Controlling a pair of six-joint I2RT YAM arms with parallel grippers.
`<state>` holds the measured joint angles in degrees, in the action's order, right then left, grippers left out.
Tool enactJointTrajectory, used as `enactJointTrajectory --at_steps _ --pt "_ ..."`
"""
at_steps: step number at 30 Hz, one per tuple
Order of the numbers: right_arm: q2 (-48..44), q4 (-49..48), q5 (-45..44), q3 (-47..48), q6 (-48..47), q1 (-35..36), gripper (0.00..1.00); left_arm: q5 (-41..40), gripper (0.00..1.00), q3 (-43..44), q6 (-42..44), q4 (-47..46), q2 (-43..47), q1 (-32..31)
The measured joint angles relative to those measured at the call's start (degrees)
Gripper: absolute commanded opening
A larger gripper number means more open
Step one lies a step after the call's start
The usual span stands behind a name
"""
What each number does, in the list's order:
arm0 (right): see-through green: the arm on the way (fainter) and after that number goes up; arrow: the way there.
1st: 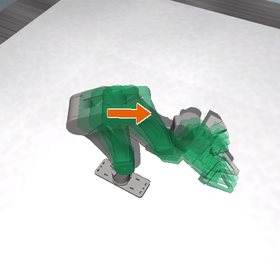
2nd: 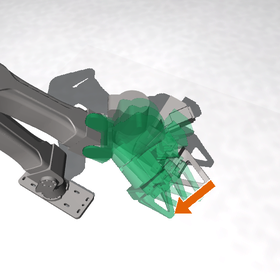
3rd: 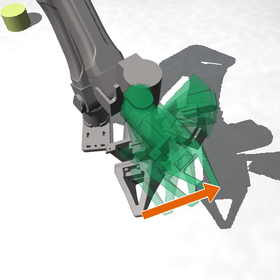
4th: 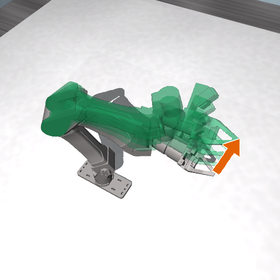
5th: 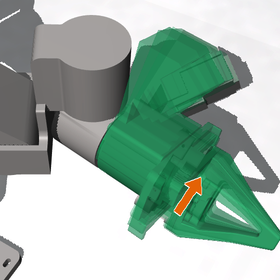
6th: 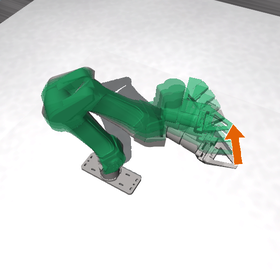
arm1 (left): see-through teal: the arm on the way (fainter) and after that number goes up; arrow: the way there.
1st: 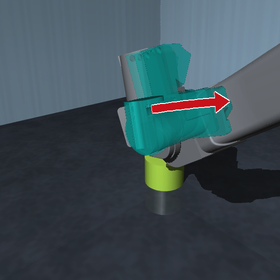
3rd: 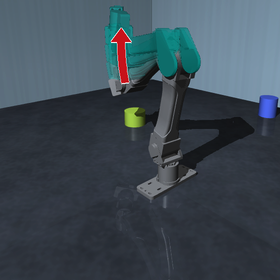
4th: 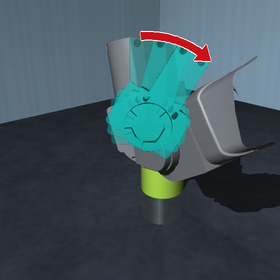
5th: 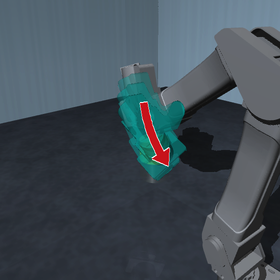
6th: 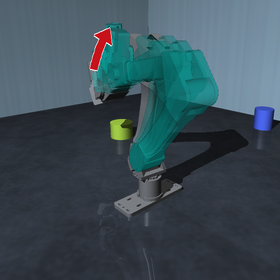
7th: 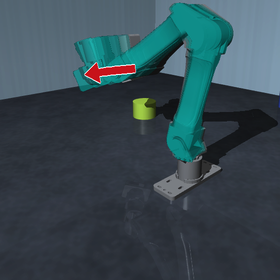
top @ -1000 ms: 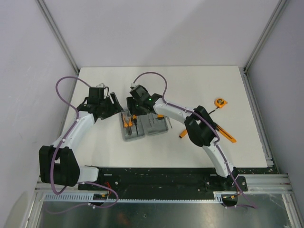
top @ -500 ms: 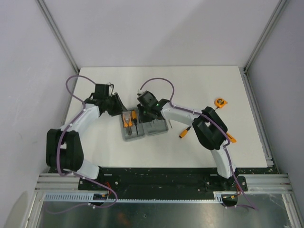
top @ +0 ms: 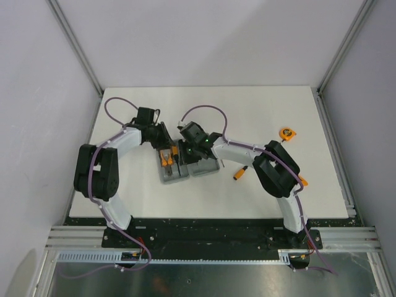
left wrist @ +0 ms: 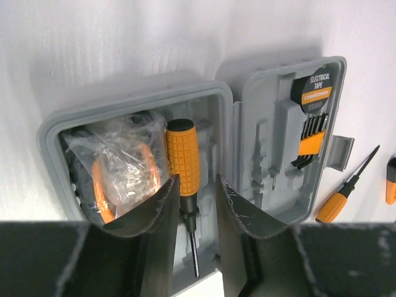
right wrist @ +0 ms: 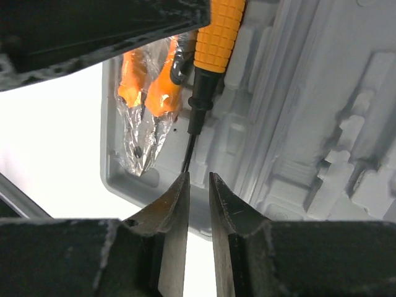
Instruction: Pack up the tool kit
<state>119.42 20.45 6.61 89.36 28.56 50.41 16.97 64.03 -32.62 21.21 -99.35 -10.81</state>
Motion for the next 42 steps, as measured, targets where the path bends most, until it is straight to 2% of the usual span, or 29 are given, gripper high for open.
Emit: enactJointTrajectory --at_steps 6,14,31,42 --pt "-0.3 -0.7 1.1 0.0 -0.2 0.4 0.24 0.0 0.33 1.6 -0.9 -0.7 -3.1 -0.3" --pt "-0.2 -0.7 3.1 0.0 -1.4 1.2 0.2 -0.3 0.24 2.6 -2.0 -1.1 -6.3 -0.7" --pt "2.4 0.7 4.8 1.1 -1.3 0.7 0.01 -1.0 0.25 3.7 -2.2 -1.1 -7.3 -0.9" --pt "5.0 -0.3 9.2 2.6 -0.6 -0.4 0.0 -1.5 0.3 4.2 -2.5 -1.6 -7.3 -0.9"
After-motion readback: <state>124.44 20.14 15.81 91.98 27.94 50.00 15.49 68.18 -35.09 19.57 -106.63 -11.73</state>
